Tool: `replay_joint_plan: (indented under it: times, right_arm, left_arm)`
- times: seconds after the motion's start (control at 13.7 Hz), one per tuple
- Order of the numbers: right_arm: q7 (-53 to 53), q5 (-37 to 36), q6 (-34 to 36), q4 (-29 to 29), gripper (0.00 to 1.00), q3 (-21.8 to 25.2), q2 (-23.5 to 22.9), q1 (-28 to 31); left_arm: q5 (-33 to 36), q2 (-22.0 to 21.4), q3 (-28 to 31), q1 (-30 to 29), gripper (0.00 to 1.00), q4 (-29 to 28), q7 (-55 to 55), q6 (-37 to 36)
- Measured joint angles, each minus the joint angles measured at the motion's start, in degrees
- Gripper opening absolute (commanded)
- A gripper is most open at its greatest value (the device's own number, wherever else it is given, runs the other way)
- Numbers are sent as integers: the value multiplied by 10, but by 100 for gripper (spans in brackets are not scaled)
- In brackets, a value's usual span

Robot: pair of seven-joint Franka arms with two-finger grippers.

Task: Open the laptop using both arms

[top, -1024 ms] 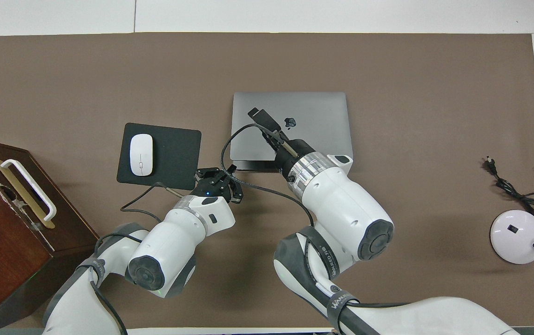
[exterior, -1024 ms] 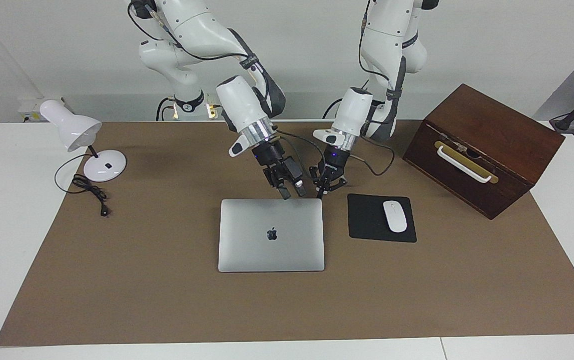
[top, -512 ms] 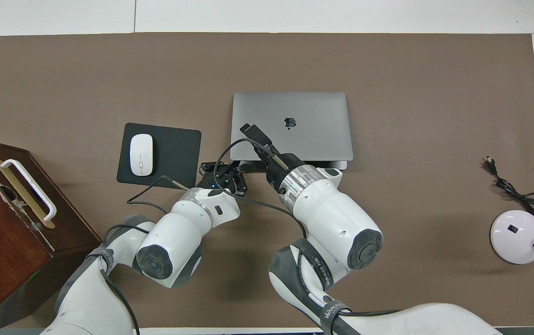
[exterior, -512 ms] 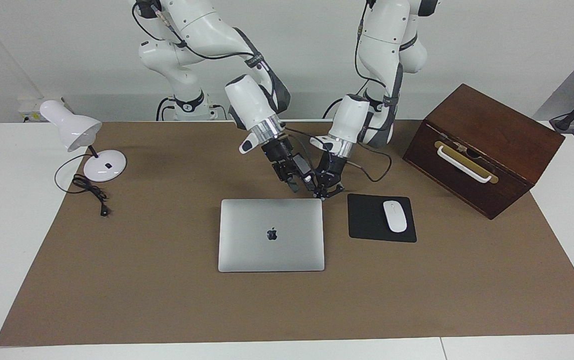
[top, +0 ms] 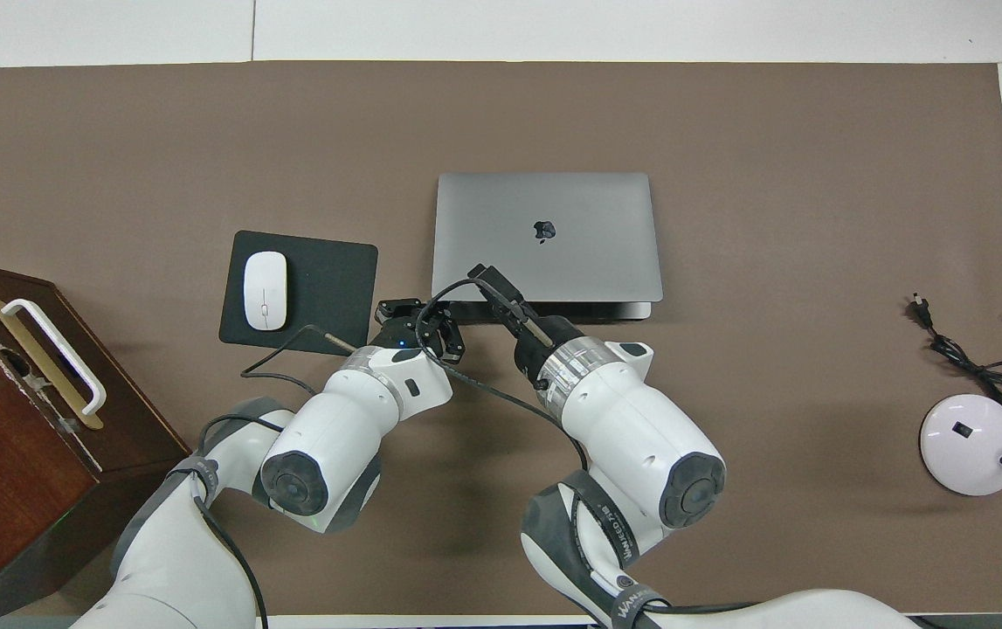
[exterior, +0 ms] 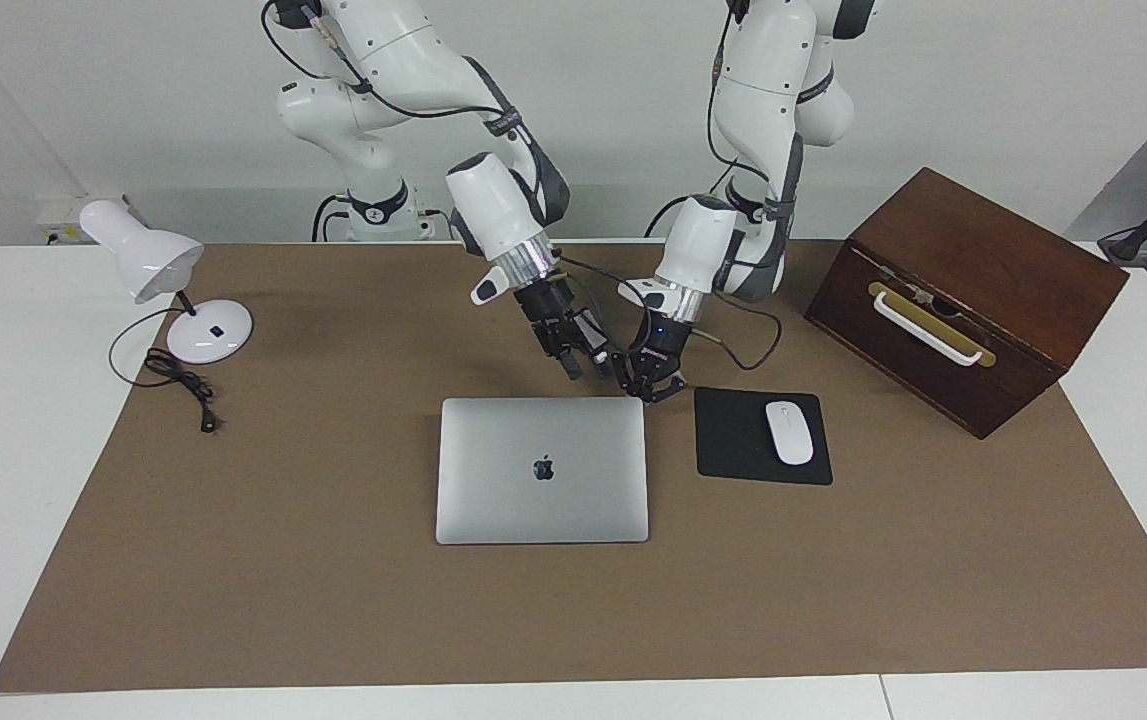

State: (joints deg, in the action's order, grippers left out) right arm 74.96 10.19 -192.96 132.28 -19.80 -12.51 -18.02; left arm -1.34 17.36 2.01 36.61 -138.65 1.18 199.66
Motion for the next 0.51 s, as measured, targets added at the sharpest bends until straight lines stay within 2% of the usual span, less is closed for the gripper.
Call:
replay_joint_plan:
  times: [0.51]
  right_arm:
    - [-6,0,-1,44,100,4,20,3]
  left_arm:
    - [0,15,3,-1,0,14,0,0]
